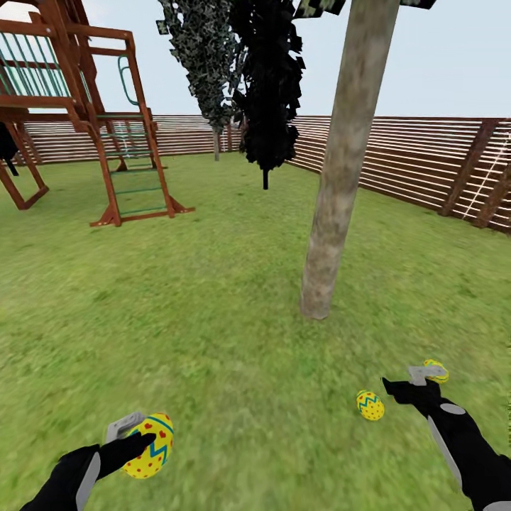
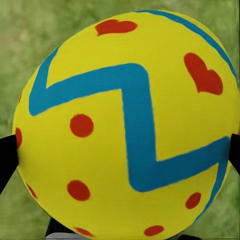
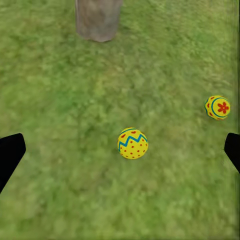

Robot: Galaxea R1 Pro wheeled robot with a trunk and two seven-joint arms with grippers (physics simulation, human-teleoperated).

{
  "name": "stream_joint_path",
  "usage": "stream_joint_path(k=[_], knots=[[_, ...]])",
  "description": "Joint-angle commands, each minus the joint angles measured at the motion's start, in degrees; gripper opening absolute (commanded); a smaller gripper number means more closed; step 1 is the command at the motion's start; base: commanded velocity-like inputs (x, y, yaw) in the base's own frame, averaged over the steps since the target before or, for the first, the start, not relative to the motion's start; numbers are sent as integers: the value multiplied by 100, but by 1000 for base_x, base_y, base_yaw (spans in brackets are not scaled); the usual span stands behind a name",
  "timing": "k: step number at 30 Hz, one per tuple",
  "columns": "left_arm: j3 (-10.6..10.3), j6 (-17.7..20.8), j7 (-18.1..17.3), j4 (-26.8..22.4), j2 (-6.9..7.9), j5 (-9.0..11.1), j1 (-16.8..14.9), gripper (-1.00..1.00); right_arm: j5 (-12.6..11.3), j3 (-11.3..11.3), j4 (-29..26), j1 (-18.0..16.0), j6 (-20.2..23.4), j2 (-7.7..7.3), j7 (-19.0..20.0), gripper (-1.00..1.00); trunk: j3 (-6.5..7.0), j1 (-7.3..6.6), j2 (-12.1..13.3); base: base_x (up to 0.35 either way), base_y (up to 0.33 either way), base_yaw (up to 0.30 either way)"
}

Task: Take the three Easter eggs out of the wicker basket on the lawn in the garden, then place them on the lawn next to a single tree (choose any tree) so that all three eggs are next to the same tree and none are left in the basket.

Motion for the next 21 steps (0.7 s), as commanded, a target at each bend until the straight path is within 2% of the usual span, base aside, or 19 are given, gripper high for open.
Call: stream_joint_path(k=[1,9,14,19,21], knots=[[26,12,-41,25,-10,-21,-4,-100,38,-15,-11,-5,32,-3,43,100,-8,5,-6,343,0,-300],[31,9,-41,-15,-7,-4,-4,-100,34,-61,-24,-5,30,-57,41,100,-7,5,-6,343,0,-300],[32,3,-41,1,-14,-7,-4,-100,38,-279,-47,-5,30,-67,41,100,0,5,-6,343,0,-300],[30,1,-41,27,-14,-12,-4,-100,98,-291,-57,-5,-46,-29,27,100,10,5,-6,343,0,-300],[27,1,-41,32,-25,-12,-4,-100,105,-302,-57,-5,-51,-56,18,100,14,5,-6,343,0,-300]])
